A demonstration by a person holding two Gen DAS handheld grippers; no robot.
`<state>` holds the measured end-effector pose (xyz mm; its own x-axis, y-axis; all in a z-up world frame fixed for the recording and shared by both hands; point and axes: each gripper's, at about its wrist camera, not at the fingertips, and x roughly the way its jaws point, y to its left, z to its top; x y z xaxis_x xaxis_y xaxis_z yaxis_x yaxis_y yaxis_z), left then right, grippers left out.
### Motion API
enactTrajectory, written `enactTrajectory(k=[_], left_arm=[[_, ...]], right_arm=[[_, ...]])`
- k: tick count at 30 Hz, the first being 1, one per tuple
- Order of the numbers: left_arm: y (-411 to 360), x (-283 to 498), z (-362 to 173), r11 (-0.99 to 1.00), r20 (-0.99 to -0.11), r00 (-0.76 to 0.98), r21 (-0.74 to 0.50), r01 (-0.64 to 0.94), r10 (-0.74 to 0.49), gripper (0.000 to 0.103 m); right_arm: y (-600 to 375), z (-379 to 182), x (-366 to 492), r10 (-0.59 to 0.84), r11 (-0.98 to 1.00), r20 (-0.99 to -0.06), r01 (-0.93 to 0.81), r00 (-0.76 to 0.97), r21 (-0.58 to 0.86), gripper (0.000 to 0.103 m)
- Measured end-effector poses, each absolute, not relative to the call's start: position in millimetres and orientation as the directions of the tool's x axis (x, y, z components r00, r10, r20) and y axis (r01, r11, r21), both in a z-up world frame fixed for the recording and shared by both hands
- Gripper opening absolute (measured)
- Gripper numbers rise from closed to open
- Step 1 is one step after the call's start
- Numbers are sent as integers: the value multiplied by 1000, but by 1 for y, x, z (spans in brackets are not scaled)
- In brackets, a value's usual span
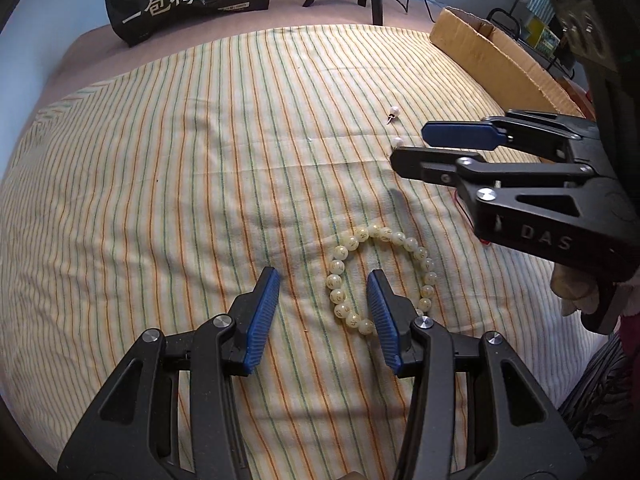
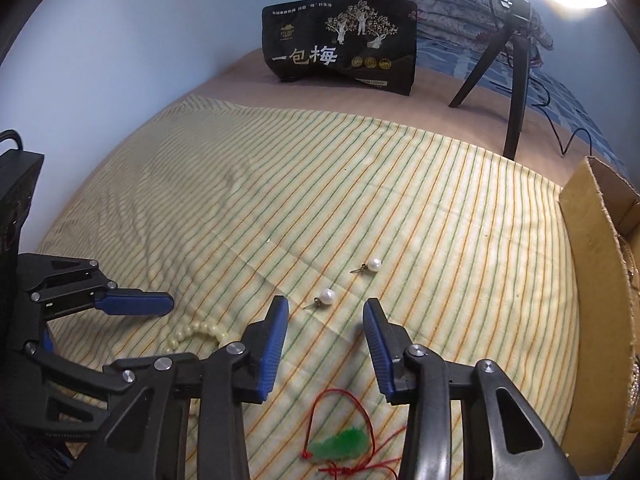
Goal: Organize jewelry
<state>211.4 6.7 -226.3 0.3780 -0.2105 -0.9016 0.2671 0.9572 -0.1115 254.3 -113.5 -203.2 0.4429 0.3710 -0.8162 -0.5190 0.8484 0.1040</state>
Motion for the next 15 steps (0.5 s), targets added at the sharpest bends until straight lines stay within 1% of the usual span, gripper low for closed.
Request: enactTrajectory(k=[2, 7, 10, 11, 15], left_arm=[[7, 213, -227, 960, -900, 387, -101, 261, -199, 39], [11, 215, -226, 963, -900, 387, -110, 248, -202, 32], [12, 213, -225, 963, -899, 391, -104, 250, -198, 28], [13, 212, -225, 963, -899, 392, -102, 251, -197, 27], [17, 211, -225, 964, -899, 392, -104, 246, -197, 22]], right_arm=[[-113, -205, 257, 371, 850, -816, -517, 444, 105, 38], [-108, -210, 264, 361, 852, -820, -515, 444, 96, 35], [-101, -212, 264, 341, 848, -825, -526, 452, 63, 28], [-99, -213, 264, 331, 847, -826, -529, 456, 47, 24], [-93, -213, 262, 306, 840, -828, -543, 470, 2, 12]])
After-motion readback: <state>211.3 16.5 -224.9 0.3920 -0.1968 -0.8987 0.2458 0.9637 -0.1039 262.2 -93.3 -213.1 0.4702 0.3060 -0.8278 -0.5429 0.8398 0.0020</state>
